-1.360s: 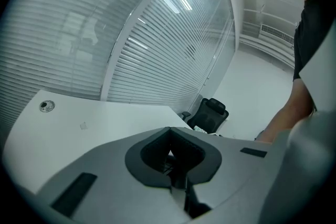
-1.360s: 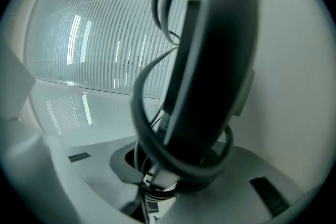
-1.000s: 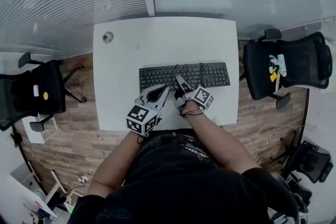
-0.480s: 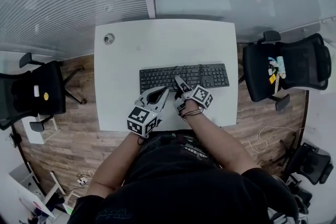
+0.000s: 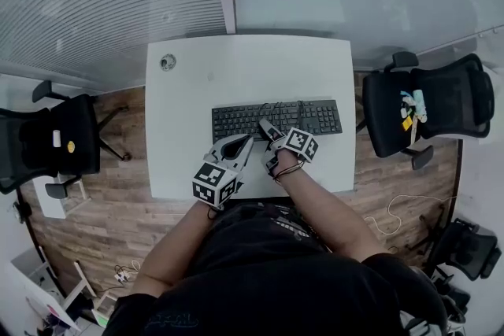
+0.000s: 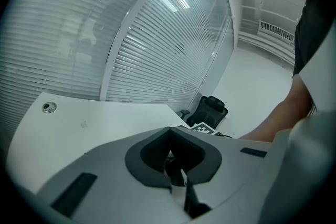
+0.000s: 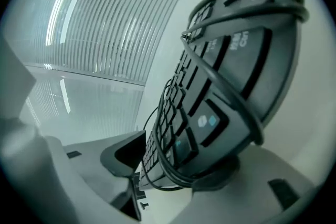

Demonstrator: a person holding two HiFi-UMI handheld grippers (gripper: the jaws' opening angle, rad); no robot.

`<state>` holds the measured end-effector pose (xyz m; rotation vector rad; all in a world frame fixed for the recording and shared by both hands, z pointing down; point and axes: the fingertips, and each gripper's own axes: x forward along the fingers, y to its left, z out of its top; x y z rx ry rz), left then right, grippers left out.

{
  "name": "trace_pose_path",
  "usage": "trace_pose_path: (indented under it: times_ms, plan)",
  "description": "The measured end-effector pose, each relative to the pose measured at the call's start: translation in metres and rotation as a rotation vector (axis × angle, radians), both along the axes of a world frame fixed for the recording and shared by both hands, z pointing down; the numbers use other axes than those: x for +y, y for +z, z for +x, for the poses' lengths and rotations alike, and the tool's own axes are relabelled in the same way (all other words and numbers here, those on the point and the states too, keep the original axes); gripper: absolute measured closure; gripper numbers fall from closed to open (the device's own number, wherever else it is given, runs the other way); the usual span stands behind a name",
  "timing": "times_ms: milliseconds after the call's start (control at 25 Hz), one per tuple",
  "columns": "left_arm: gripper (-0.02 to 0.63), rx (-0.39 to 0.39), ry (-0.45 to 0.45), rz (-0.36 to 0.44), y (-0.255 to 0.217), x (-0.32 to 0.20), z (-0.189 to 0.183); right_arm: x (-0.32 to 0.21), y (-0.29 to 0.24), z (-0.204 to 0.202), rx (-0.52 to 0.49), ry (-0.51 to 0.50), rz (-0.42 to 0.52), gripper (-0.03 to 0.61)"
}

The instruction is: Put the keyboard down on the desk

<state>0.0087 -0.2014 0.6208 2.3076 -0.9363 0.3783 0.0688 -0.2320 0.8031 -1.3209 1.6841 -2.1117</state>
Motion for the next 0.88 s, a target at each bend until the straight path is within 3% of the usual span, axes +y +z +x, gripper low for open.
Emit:
trace_pose_path:
  times_ms: [440,880]
  plan:
    - [0.598,-0.007,0.005,0.026,-0.016,0.009,-0.006,0.01,0.004,0.005,0.149,-0.141,-0.072,0.287]
    - [0.598,-0.005,0.001,0.041,-0.027,0.024,-0.014,0.017,0.005,0.016,0.202,-0.146,-0.095,0.269]
